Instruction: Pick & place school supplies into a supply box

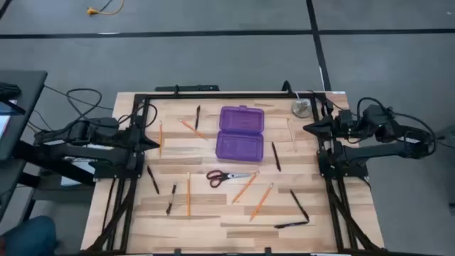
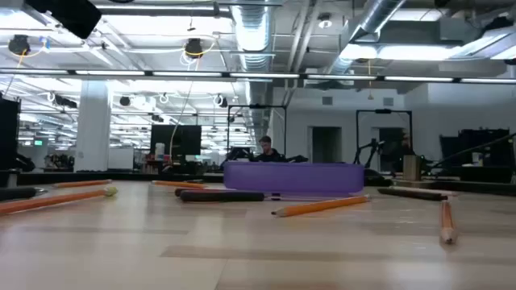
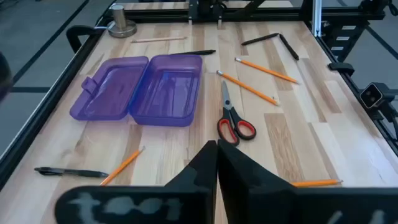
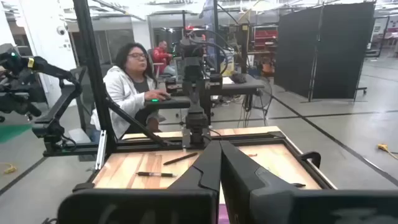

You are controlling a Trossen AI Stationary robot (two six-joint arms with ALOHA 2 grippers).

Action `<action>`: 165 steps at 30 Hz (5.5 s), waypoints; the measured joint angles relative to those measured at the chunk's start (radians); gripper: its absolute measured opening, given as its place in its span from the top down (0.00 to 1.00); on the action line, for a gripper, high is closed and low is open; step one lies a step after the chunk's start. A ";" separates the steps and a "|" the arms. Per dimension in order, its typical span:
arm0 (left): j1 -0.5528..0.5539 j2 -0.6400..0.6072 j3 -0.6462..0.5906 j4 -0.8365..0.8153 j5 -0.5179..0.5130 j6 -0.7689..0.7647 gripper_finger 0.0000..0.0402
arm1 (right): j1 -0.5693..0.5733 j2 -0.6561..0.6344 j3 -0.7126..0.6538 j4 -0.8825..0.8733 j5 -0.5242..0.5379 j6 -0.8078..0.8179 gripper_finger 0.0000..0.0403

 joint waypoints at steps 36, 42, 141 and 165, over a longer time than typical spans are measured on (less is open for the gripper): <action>0.000 0.000 0.000 0.000 0.000 0.000 1.00 | 0.000 0.000 0.000 0.000 0.000 0.000 1.00; 0.000 0.000 0.000 0.000 0.000 0.000 1.00 | 0.000 0.000 0.000 0.000 0.000 0.000 1.00; 0.000 0.281 0.000 0.257 -0.161 0.057 0.96 | -0.280 0.377 0.035 -0.225 0.502 0.287 1.00; 0.000 0.316 0.000 0.261 -0.235 0.014 0.89 | -0.360 0.690 0.034 -0.485 0.390 0.458 0.66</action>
